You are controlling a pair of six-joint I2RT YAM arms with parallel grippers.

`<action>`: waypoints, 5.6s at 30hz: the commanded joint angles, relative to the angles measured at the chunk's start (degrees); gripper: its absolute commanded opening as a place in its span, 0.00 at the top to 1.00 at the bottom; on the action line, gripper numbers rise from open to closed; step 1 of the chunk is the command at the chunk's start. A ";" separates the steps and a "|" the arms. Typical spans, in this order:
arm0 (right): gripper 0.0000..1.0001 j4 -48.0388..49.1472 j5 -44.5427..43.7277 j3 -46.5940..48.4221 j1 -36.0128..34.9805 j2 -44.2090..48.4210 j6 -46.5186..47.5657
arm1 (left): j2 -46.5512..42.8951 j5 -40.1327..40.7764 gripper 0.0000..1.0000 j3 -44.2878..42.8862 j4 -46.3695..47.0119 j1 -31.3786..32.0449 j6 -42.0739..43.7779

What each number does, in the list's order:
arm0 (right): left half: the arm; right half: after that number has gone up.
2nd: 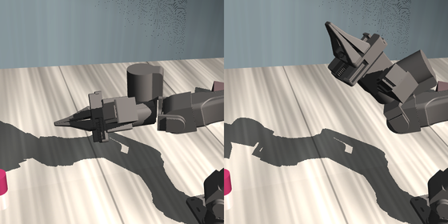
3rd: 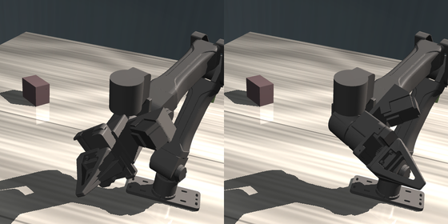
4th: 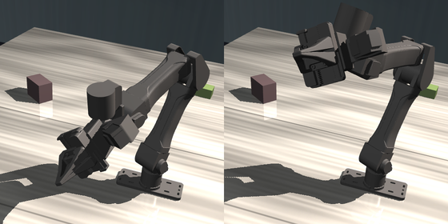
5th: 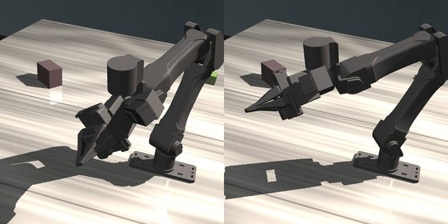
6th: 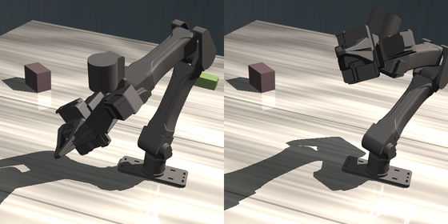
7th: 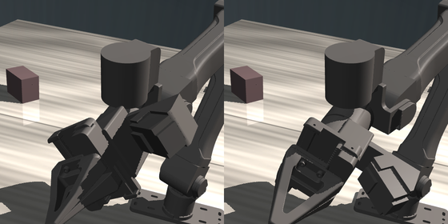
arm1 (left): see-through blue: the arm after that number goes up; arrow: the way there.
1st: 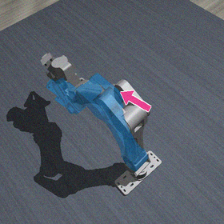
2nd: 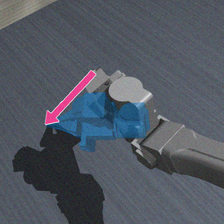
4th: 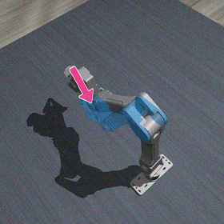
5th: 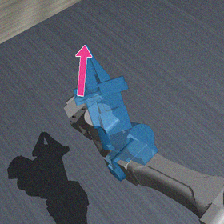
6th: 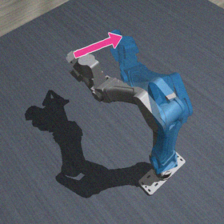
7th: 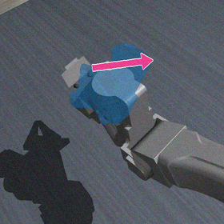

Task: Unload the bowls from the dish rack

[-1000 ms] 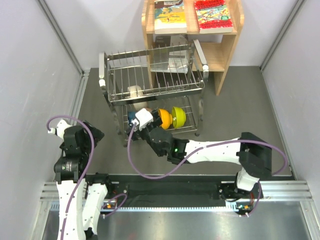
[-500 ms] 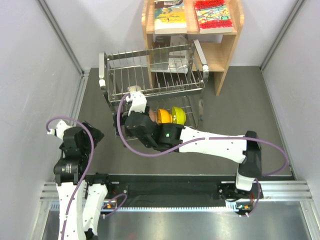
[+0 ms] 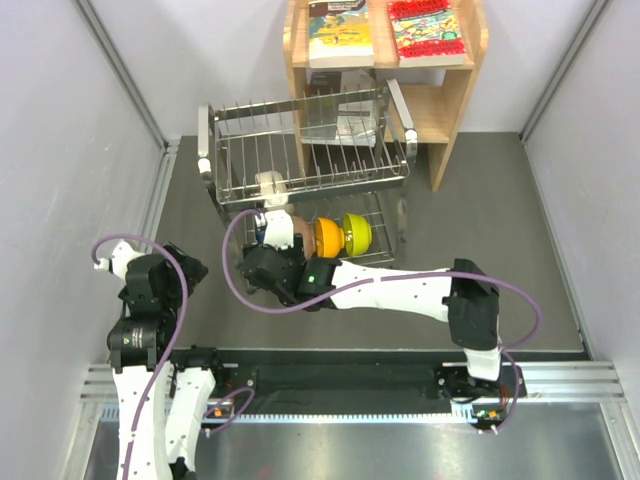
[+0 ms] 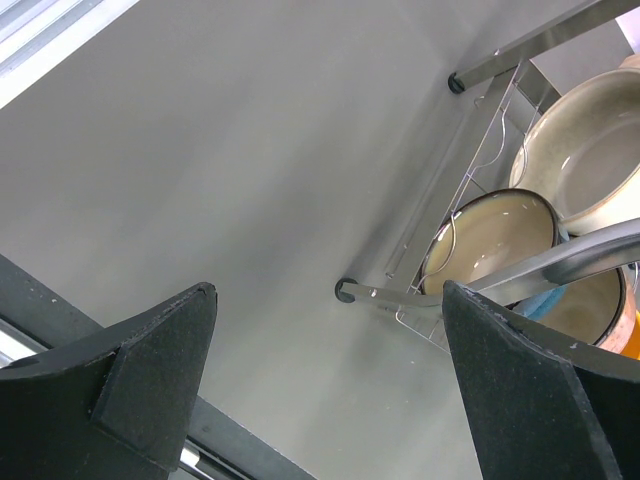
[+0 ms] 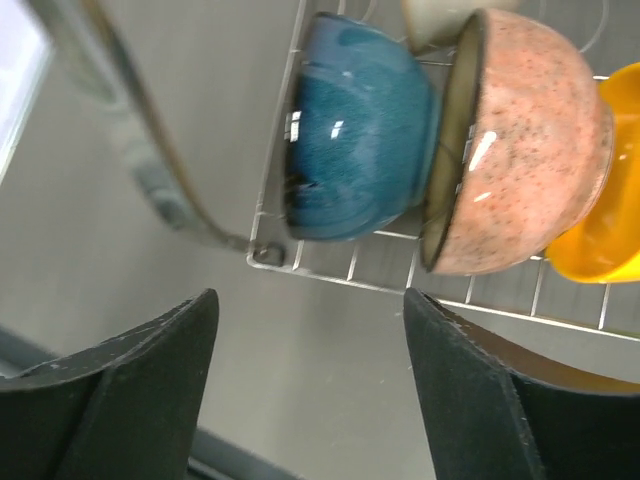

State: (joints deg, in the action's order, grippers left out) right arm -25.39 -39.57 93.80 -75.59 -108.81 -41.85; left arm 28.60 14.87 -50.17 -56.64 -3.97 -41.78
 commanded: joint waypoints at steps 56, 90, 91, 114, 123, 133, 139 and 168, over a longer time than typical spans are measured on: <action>0.28 -10.21 -13.16 18.53 5.72 -18.98 -4.47 | -1.35 -0.20 0.01 0.25 2.94 0.10 0.82; 1.00 -11.62 -16.68 18.26 5.63 -19.24 -2.54 | -1.88 -0.55 0.01 0.43 3.20 0.10 1.00; 1.00 -11.62 -17.20 18.35 5.46 -19.07 -2.37 | -1.88 -0.55 0.01 0.43 3.20 0.10 0.91; 1.00 -7.92 -23.62 19.84 2.38 -16.87 6.77 | -1.71 -0.46 0.01 0.51 3.38 0.10 1.09; 1.00 -5.82 -24.76 19.93 1.94 -18.53 11.61 | -1.71 -0.46 0.01 0.51 3.38 0.10 1.09; 1.00 -1.25 -25.12 18.09 0.71 -18.80 17.93 | -1.62 -0.37 0.01 0.60 3.56 0.10 1.09; 1.00 4.98 -23.54 14.14 -0.43 -16.00 20.92 | -1.71 -0.37 0.01 0.60 3.56 0.10 1.09; 1.00 16.61 -17.38 4.55 -2.19 -7.81 26.47 | -1.71 -0.20 0.01 0.60 3.64 0.10 1.09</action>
State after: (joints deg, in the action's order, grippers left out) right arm -12.69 -59.90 95.50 -75.70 -118.76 -14.48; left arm 27.46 14.41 -50.00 -56.55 -3.97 -41.58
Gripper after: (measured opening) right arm 0.031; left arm 0.989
